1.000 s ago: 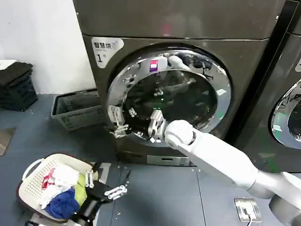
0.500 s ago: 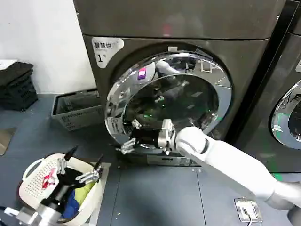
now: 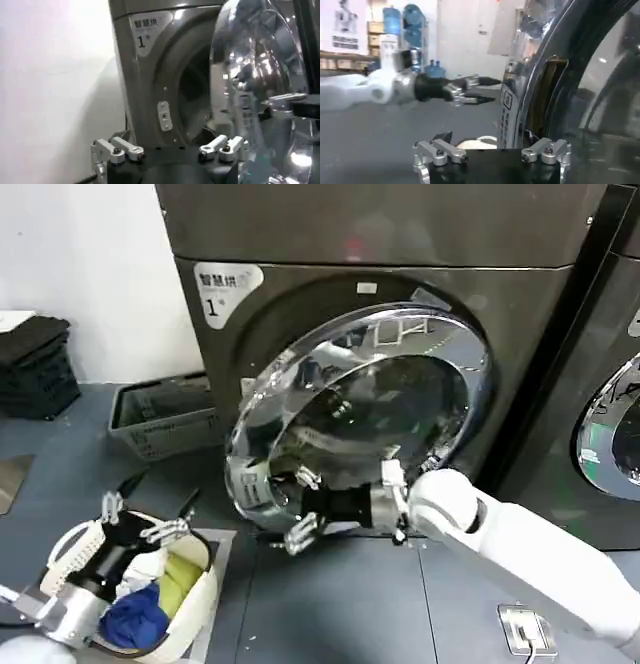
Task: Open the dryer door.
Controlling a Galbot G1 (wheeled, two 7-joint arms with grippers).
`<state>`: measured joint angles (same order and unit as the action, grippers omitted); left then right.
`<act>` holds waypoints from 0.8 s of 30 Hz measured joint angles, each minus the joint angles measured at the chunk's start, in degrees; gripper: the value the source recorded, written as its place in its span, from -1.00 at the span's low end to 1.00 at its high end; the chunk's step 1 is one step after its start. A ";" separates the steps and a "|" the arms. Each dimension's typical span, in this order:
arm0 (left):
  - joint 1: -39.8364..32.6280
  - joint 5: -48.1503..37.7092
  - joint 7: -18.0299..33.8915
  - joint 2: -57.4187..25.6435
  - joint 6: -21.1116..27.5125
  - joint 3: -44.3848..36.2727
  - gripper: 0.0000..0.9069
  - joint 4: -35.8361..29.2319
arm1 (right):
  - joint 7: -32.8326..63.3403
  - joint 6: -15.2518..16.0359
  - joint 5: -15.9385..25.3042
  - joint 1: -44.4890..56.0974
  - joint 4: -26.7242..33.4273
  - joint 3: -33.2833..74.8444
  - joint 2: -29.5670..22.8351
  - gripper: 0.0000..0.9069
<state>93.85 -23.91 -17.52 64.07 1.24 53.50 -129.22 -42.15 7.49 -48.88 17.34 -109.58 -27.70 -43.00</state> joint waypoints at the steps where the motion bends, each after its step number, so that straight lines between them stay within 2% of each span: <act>1: -0.38 -0.18 0.05 -0.69 -0.11 -0.03 1.00 0.50 | -0.57 -0.06 0.15 0.37 -0.53 0.24 0.58 1.00; 15: -6.61 0.66 -1.12 -8.96 -0.36 -5.36 1.00 6.56 | -4.48 -1.93 3.18 8.45 -7.80 5.91 8.20 1.00; 24: -14.28 -1.33 -4.58 -16.14 -2.46 -14.32 1.00 9.77 | -4.40 -2.68 3.37 23.00 -12.53 19.75 13.70 1.00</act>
<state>79.57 -25.24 -22.09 47.93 -1.22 39.18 -119.45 -46.55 4.82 -45.51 40.34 -122.11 -7.95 -29.31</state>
